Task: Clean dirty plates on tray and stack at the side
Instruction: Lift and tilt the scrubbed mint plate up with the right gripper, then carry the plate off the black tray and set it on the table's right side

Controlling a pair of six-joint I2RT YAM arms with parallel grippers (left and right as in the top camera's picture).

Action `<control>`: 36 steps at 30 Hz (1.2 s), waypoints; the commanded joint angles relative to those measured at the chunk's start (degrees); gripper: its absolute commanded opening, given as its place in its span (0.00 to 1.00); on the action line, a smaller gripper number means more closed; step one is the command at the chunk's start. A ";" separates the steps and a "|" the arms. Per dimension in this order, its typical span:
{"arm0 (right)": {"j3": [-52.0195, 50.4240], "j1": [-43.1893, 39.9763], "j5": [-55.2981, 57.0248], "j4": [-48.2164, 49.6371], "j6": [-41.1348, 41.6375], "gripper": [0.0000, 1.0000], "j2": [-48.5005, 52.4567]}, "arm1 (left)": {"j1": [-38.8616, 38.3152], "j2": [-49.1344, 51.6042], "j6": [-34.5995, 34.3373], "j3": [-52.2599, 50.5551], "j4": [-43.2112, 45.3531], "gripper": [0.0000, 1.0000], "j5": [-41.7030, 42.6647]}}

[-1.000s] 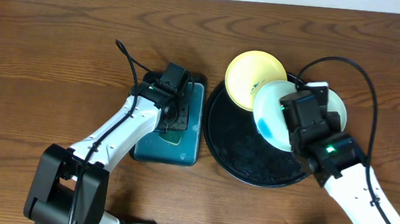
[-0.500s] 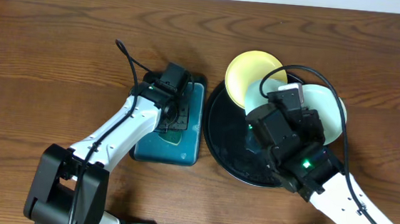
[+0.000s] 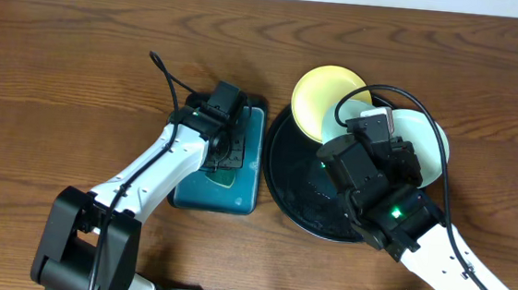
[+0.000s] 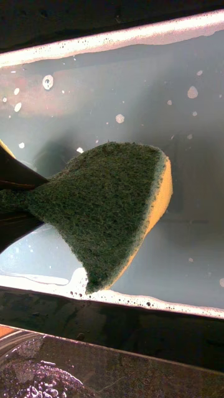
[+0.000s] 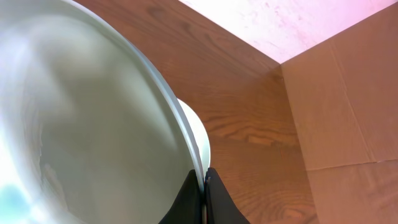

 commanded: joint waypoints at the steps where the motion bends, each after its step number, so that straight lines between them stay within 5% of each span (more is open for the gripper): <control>1: 1.44 0.46 2.10 0.35 -0.39 0.01 -0.70 | 0.26 0.11 0.28 -0.37 0.02 0.08 -0.04; 11: 1.44 0.44 4.68 1.29 -3.37 0.01 -0.52 | 0.26 0.11 0.28 -0.39 0.04 0.08 -0.04; 23: 1.44 0.46 -4.33 6.25 -43.54 0.01 1.16 | 0.26 0.11 0.31 -0.39 0.04 0.08 -0.04; 31: 1.44 0.46 11.85 17.57 -43.52 0.01 1.16 | 0.26 0.11 0.28 -0.39 0.39 0.08 -0.04; 36: 1.44 1.86 11.47 21.07 -41.55 0.01 1.16 | 0.26 0.11 0.28 -0.39 0.39 0.08 -0.04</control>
